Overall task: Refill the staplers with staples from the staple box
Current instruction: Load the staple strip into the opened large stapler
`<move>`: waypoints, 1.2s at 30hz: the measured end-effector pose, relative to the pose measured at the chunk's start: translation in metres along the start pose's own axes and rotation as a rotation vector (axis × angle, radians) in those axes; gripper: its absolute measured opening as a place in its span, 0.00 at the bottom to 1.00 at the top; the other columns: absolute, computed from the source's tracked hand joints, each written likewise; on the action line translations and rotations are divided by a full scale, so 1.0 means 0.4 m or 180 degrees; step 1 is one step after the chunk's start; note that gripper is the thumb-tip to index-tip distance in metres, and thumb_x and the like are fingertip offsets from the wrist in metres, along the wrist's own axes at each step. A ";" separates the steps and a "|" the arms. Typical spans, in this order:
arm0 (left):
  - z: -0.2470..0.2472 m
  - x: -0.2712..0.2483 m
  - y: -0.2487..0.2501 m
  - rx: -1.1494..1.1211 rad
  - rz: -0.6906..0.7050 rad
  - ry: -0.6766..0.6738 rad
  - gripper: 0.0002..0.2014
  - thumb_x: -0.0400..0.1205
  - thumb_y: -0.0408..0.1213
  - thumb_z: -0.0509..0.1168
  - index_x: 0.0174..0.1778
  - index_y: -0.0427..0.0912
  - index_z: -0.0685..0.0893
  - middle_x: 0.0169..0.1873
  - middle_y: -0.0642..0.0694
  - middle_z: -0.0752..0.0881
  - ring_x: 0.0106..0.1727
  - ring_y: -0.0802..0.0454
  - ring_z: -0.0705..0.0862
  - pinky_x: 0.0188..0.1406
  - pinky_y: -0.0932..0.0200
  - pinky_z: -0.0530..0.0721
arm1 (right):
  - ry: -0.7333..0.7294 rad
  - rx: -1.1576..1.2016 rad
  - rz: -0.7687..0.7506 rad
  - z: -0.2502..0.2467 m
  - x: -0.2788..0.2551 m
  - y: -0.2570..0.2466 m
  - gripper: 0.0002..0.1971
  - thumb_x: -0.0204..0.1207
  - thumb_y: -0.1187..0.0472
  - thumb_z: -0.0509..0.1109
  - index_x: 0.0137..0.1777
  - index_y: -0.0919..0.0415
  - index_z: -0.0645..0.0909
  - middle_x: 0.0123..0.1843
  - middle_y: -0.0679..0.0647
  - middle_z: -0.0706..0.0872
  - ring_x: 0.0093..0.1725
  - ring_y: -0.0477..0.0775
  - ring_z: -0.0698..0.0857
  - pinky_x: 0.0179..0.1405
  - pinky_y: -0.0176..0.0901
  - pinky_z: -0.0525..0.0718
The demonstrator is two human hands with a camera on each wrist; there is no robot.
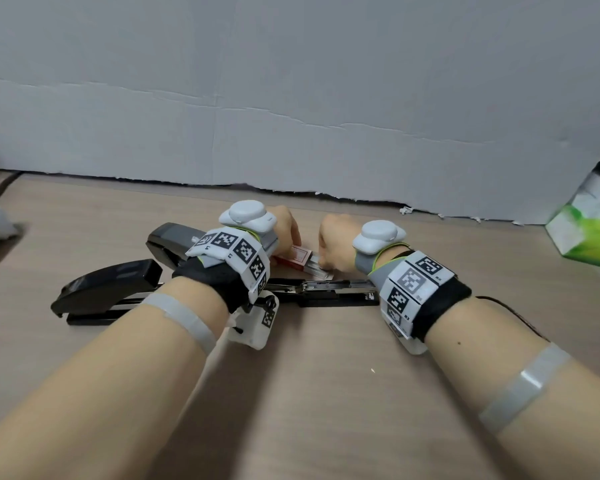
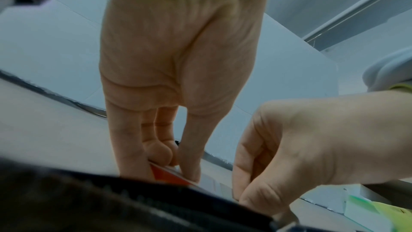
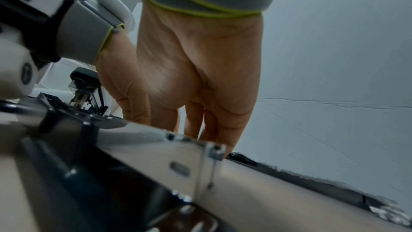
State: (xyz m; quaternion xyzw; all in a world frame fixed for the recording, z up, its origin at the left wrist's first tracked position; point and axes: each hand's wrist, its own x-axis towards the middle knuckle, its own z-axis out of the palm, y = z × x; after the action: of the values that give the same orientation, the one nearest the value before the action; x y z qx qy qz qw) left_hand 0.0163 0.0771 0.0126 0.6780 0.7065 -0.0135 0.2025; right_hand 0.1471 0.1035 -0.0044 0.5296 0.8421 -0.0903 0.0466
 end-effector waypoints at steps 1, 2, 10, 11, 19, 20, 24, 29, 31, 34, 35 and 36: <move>-0.002 0.001 -0.002 -0.0031 0.0002 -0.0018 0.14 0.81 0.34 0.69 0.63 0.41 0.87 0.50 0.45 0.87 0.41 0.51 0.80 0.26 0.69 0.73 | -0.0012 0.0001 0.0031 -0.002 -0.003 -0.003 0.06 0.66 0.63 0.77 0.40 0.63 0.85 0.42 0.59 0.90 0.39 0.61 0.88 0.42 0.48 0.90; -0.001 0.001 -0.006 -0.0092 -0.0004 -0.0015 0.14 0.81 0.33 0.69 0.62 0.40 0.88 0.48 0.46 0.87 0.40 0.51 0.80 0.27 0.68 0.73 | -0.0035 0.0037 0.0065 -0.002 -0.005 -0.004 0.06 0.64 0.62 0.77 0.37 0.63 0.83 0.41 0.59 0.90 0.37 0.61 0.87 0.40 0.47 0.89; 0.000 -0.002 -0.014 -0.0185 0.0032 0.0063 0.14 0.80 0.34 0.69 0.61 0.41 0.88 0.50 0.46 0.88 0.42 0.52 0.80 0.26 0.67 0.74 | 0.0052 0.1186 0.0398 -0.015 -0.032 0.037 0.11 0.60 0.62 0.78 0.40 0.70 0.88 0.29 0.57 0.87 0.26 0.57 0.83 0.27 0.47 0.86; 0.001 -0.004 -0.015 -0.0198 0.0025 0.0057 0.14 0.80 0.34 0.70 0.61 0.41 0.88 0.48 0.46 0.87 0.42 0.52 0.81 0.28 0.65 0.76 | 0.0101 0.1298 0.0422 -0.017 -0.038 0.041 0.12 0.60 0.62 0.78 0.40 0.69 0.88 0.30 0.57 0.86 0.26 0.57 0.82 0.27 0.48 0.87; 0.010 -0.013 -0.015 -0.0334 0.0043 0.0140 0.14 0.81 0.33 0.69 0.63 0.40 0.88 0.57 0.45 0.89 0.46 0.52 0.81 0.47 0.63 0.80 | 0.0128 0.1584 0.0332 -0.011 -0.056 0.043 0.01 0.62 0.66 0.75 0.33 0.60 0.86 0.31 0.57 0.89 0.18 0.48 0.79 0.20 0.40 0.80; 0.012 -0.011 -0.015 -0.0388 0.0039 0.0152 0.14 0.80 0.33 0.70 0.62 0.40 0.88 0.54 0.45 0.89 0.45 0.51 0.81 0.47 0.62 0.81 | 0.0094 0.1597 0.0314 -0.007 -0.056 0.042 0.03 0.64 0.68 0.74 0.33 0.60 0.85 0.31 0.57 0.89 0.16 0.45 0.79 0.18 0.36 0.76; 0.017 -0.007 -0.019 -0.0608 0.0018 0.0182 0.12 0.78 0.29 0.70 0.58 0.36 0.89 0.44 0.46 0.84 0.39 0.48 0.81 0.49 0.57 0.86 | -0.0045 0.1642 0.0244 0.001 -0.061 0.040 0.05 0.67 0.72 0.72 0.40 0.63 0.85 0.32 0.58 0.90 0.12 0.42 0.78 0.14 0.30 0.71; 0.018 -0.001 -0.025 -0.0638 0.0013 0.0158 0.13 0.79 0.29 0.70 0.59 0.38 0.89 0.45 0.44 0.86 0.40 0.47 0.82 0.54 0.53 0.88 | -0.0053 0.1372 0.0221 -0.002 -0.050 0.041 0.07 0.66 0.71 0.71 0.40 0.59 0.87 0.31 0.54 0.88 0.18 0.47 0.80 0.21 0.36 0.78; 0.022 0.001 -0.026 -0.0662 -0.0012 0.0164 0.13 0.78 0.30 0.71 0.59 0.39 0.89 0.50 0.41 0.89 0.40 0.47 0.84 0.56 0.50 0.89 | 0.0042 0.1354 0.0177 -0.004 -0.048 0.044 0.08 0.67 0.70 0.71 0.39 0.56 0.86 0.29 0.49 0.86 0.22 0.49 0.81 0.24 0.36 0.78; 0.019 0.002 -0.025 -0.0664 0.0020 0.0160 0.14 0.79 0.31 0.71 0.60 0.39 0.89 0.55 0.41 0.89 0.42 0.47 0.85 0.56 0.50 0.89 | 0.0226 0.1460 0.0165 -0.017 -0.041 0.051 0.08 0.67 0.68 0.70 0.35 0.54 0.88 0.27 0.46 0.87 0.27 0.48 0.82 0.29 0.38 0.82; 0.019 0.002 -0.026 -0.0647 0.0027 0.0150 0.14 0.79 0.31 0.71 0.61 0.39 0.88 0.54 0.42 0.89 0.42 0.47 0.84 0.56 0.52 0.88 | 0.0249 0.1527 0.0182 -0.021 -0.041 0.054 0.08 0.66 0.68 0.70 0.34 0.55 0.88 0.27 0.47 0.88 0.27 0.48 0.83 0.31 0.40 0.84; 0.018 0.001 -0.026 -0.0630 0.0028 0.0162 0.14 0.79 0.31 0.71 0.61 0.39 0.88 0.52 0.42 0.88 0.43 0.47 0.84 0.55 0.55 0.88 | 0.0256 0.1615 0.0184 -0.024 -0.041 0.057 0.07 0.65 0.68 0.70 0.33 0.57 0.88 0.27 0.48 0.88 0.28 0.48 0.82 0.33 0.43 0.85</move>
State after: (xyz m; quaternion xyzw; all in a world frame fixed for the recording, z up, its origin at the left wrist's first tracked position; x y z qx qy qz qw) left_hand 0.0081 0.0745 0.0032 0.6578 0.7063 0.0745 0.2506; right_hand 0.1748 0.1007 0.0055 0.5514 0.7782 -0.2762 -0.1187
